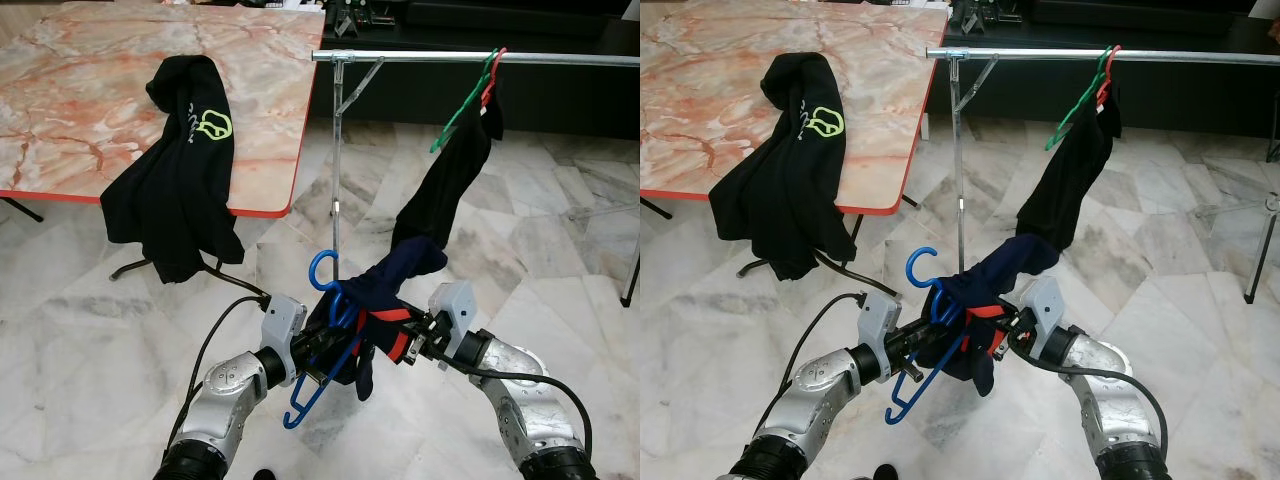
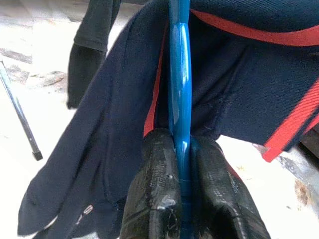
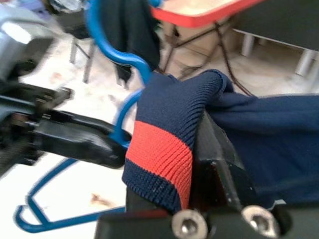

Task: Hang hanger

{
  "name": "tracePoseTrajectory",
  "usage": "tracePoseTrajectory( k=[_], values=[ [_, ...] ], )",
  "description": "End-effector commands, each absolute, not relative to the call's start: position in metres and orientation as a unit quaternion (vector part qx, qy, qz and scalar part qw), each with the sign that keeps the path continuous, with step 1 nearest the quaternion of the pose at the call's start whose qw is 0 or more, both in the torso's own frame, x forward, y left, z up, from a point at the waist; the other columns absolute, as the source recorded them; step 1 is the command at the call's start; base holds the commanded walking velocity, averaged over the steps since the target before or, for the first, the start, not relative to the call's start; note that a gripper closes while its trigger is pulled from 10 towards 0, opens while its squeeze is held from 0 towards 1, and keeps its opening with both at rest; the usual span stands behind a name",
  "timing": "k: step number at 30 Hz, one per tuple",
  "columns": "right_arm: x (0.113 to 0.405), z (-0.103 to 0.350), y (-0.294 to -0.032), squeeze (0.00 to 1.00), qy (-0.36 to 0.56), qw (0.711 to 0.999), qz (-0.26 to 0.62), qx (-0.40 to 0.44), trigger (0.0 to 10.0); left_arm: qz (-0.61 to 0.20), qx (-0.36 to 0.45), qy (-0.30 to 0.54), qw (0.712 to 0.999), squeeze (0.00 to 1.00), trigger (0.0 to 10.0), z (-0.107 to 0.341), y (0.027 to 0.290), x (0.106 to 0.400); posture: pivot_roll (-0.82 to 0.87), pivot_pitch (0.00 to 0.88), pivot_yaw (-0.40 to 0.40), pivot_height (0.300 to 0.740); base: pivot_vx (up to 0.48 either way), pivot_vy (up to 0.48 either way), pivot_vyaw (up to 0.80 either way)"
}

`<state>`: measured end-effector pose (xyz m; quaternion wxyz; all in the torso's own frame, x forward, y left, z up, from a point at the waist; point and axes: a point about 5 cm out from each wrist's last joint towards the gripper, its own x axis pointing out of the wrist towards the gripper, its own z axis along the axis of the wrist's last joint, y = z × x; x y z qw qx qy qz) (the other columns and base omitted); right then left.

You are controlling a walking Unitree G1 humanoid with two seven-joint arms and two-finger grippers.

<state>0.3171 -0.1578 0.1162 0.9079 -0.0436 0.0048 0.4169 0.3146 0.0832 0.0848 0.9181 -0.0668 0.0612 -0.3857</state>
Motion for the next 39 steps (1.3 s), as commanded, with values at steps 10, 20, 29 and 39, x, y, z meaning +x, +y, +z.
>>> tracePoseTrajectory(
  k=[10, 20, 29, 39],
  values=[
    [0.308, 0.099, -0.167, 0.39, 0.059, 0.912, 0.403, -0.050, 10.0, -0.382, -0.087, 0.045, 0.919, 0.00, 10.0, 0.092, 0.084, 0.317, -0.04, 0.226, -0.012, 0.740, 0.000, 0.000, 0.00],
    [0.307, 0.102, -0.162, 1.00, 0.051, 0.911, 0.408, -0.037, 10.0, -0.388, -0.090, 0.043, 0.916, 0.00, 10.0, 0.093, 0.080, 0.316, -0.04, 0.231, -0.012, 0.740, 0.000, 0.000, 0.00],
    [0.299, 0.097, -0.168, 1.00, 0.068, 0.908, 0.412, -0.027, 10.0, -0.383, -0.091, 0.043, 0.918, 0.00, 10.0, 0.092, 0.080, 0.316, -0.05, 0.226, -0.015, 0.740, 0.000, 0.000, 0.00],
    [0.303, 0.121, -0.199, 1.00, 0.013, 0.944, 0.330, -0.025, 10.0, -0.390, -0.071, 0.050, 0.917, 0.00, 10.0, 0.088, 0.083, 0.315, -0.06, 0.205, -0.012, 0.740, 0.000, 0.000, 0.00]
  ],
)
